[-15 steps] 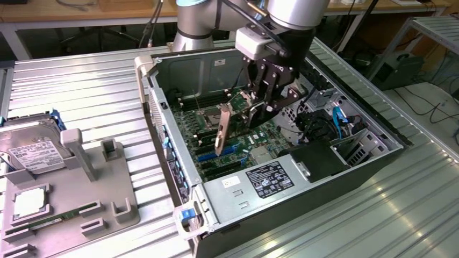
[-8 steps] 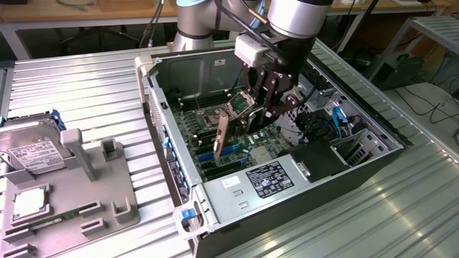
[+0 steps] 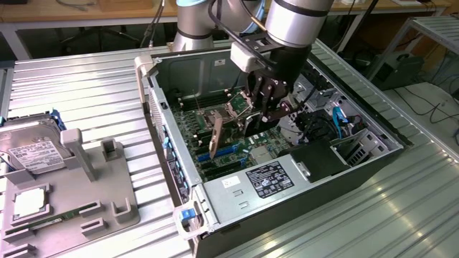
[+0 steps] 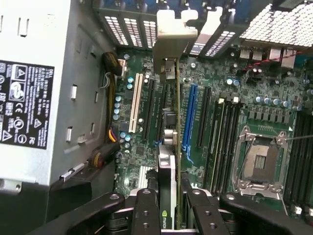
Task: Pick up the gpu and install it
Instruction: 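Insert the gpu into the slot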
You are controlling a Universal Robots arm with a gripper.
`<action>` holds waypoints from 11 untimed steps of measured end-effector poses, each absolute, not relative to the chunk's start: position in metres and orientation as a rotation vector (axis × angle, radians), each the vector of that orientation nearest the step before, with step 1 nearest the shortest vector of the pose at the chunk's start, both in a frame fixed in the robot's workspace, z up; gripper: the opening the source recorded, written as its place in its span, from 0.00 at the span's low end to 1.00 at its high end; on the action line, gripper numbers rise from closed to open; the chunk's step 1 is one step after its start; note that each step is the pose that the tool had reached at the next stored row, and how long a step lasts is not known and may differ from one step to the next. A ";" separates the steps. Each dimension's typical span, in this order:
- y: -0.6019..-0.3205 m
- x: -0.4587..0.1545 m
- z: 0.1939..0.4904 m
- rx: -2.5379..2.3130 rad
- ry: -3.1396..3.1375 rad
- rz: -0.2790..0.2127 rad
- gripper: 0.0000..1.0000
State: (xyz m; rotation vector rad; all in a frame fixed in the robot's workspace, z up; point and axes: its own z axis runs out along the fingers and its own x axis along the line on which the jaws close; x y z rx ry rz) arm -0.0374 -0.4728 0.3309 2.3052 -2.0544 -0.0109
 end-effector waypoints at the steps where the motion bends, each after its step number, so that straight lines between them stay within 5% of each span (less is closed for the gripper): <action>1: -0.473 -0.037 0.329 2.291 -2.070 -0.011 0.27; 11: -0.461 -0.038 0.317 2.253 -2.111 -0.014 0.27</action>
